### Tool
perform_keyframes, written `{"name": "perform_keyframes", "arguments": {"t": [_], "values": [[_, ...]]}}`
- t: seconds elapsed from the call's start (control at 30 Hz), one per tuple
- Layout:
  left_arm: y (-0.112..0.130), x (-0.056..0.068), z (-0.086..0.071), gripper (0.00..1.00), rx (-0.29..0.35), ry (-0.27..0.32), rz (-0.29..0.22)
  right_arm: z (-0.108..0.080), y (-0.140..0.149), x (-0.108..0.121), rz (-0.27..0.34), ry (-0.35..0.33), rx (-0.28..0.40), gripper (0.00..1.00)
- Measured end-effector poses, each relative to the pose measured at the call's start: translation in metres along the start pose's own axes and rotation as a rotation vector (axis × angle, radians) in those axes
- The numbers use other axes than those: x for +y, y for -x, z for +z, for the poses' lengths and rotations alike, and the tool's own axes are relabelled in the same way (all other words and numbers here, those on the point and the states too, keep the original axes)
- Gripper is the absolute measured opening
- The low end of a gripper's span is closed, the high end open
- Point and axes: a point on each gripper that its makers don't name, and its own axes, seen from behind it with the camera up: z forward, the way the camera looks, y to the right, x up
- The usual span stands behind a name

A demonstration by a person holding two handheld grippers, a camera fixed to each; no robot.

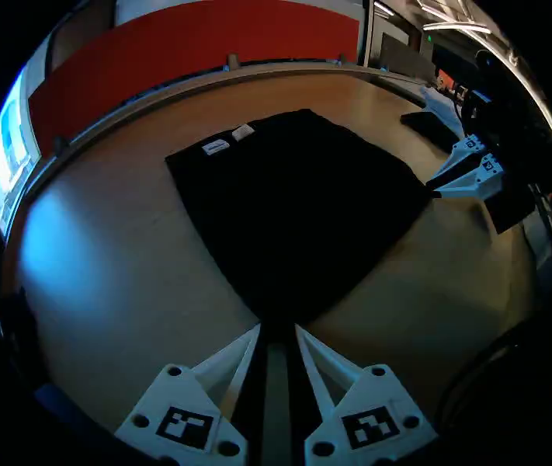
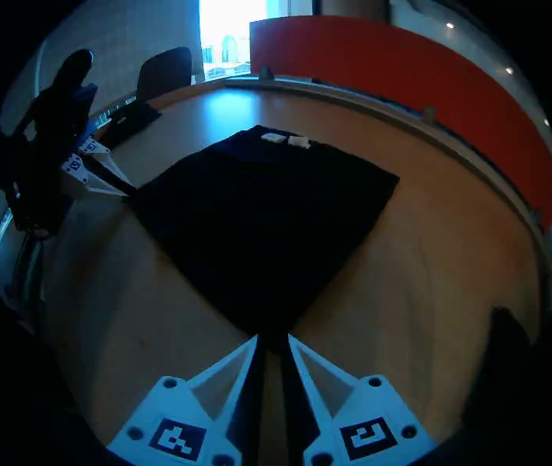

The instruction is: Fold towel

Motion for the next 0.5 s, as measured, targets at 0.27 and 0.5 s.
{"name": "perform_keyframes", "arguments": {"t": [0.27,0.5], "values": [[-0.001,0.001,-0.003,0.13,-0.006,0.001,-0.019,-0.004,-0.006,0.001,-0.002,-0.001,0.012,0.13],[-0.003,0.004,-0.005,0.12,-0.009,0.012,-0.039,-0.012,-0.019,0.002,-0.006,-0.002,0.038,0.13]]}}
